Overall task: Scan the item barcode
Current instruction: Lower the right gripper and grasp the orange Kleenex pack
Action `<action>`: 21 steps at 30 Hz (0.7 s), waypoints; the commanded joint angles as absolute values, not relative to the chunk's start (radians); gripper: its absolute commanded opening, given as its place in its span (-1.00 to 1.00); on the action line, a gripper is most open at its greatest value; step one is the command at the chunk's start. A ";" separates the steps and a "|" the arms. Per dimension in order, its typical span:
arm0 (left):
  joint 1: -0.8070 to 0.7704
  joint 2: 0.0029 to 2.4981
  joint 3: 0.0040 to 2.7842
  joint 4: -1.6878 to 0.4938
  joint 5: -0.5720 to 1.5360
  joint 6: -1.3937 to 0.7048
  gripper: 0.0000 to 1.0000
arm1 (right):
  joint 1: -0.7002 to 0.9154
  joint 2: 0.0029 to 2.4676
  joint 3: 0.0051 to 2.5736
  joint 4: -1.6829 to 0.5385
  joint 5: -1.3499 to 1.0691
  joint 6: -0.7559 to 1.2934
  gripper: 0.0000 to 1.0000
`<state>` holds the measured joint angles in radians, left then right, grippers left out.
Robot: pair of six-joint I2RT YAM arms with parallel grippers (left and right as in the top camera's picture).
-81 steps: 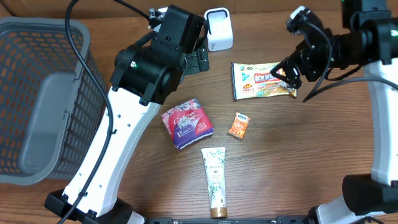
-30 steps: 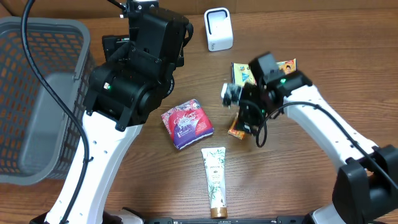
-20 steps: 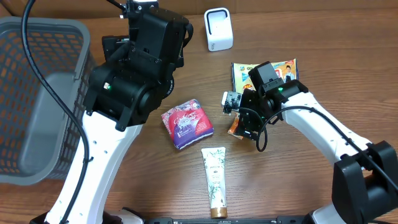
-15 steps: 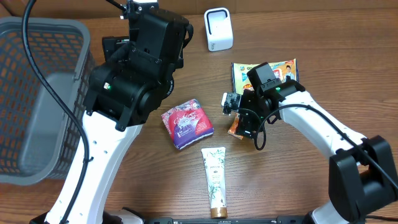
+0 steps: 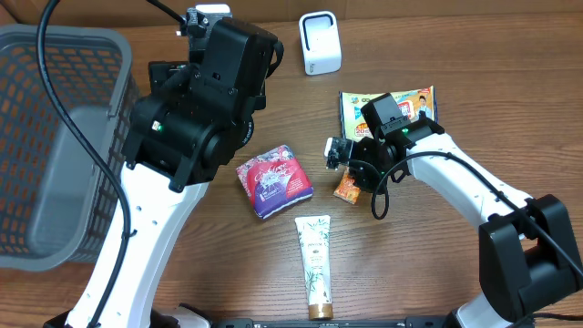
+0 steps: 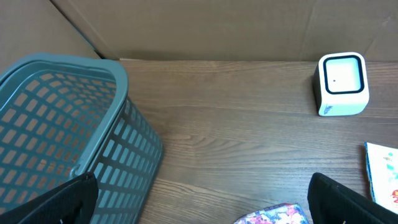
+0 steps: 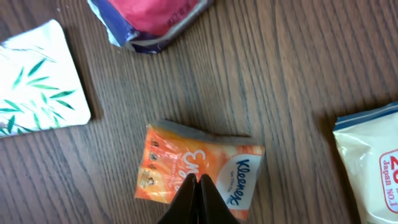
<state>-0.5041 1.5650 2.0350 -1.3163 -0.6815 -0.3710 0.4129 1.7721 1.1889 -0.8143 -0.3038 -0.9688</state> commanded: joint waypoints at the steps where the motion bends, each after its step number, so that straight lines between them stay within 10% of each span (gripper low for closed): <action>1: -0.509 1.562 2.038 -1.312 -0.681 -0.400 0.99 | 0.410 1.769 1.184 -0.813 -0.342 -0.969 -0.93; 21: -0.509 1.563 2.038 -1.324 -0.679 -0.435 0.99 | 0.391 1.769 1.058 -0.658 -0.314 -0.970 -0.93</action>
<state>-0.5041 1.5650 2.0350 -1.3178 -0.6815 -0.3962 0.3985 1.7721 1.0599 -0.6678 -0.3069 -0.9695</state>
